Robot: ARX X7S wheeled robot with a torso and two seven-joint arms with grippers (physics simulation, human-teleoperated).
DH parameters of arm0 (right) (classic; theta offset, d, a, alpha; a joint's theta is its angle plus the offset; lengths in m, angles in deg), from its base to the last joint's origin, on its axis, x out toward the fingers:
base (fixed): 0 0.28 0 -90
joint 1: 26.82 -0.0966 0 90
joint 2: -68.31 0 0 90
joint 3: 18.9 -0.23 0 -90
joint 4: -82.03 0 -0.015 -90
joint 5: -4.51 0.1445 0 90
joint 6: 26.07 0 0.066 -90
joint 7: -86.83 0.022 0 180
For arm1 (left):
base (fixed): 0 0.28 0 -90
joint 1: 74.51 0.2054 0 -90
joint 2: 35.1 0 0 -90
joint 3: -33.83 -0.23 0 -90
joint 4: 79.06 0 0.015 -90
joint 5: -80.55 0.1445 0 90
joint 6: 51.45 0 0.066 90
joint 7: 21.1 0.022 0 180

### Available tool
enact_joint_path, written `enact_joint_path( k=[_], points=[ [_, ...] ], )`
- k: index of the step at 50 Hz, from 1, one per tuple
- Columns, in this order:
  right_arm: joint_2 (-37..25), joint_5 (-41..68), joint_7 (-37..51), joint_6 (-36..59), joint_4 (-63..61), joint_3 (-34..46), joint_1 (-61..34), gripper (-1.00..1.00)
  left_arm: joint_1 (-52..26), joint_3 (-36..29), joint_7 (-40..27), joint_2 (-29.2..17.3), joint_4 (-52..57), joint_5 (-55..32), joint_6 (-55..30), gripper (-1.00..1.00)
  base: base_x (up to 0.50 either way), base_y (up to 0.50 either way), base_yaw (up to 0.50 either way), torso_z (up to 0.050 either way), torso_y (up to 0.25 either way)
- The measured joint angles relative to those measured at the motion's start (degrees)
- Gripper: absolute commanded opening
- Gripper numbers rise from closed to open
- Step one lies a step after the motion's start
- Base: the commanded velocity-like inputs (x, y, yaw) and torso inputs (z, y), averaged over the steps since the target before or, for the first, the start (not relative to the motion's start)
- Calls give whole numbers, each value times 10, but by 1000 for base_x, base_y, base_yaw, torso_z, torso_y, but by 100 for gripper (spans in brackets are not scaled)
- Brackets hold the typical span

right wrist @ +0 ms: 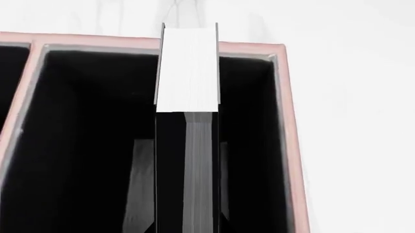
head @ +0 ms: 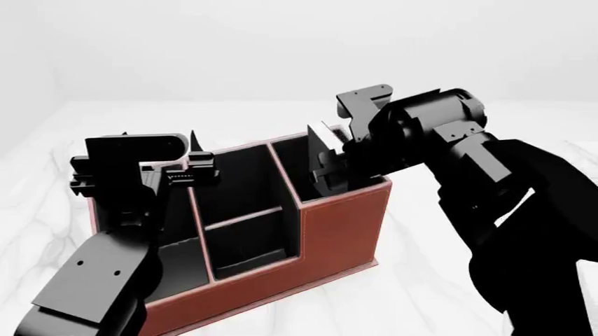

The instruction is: Pick up the book and place it in the right compartment of the caddy.

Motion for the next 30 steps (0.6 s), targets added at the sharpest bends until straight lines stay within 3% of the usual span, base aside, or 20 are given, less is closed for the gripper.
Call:
enact_joint_path(
  k=[17,18,30],
  points=[
    [7,-2,-10,-12,16,5,6,-100,0,0,-3,-3,1,-4,0,100,1,0,2,0,0],
    [7,-3,-10,-12,15,5,6,100,0,0,-3,-3,1,-4,0,100,0,0,0,0,0],
    [1,-19,-11,-19,-8,-15,3,100,0,-1,-5,-5,-1,-6,3,100,0,0,0,0,0]
  ],
)
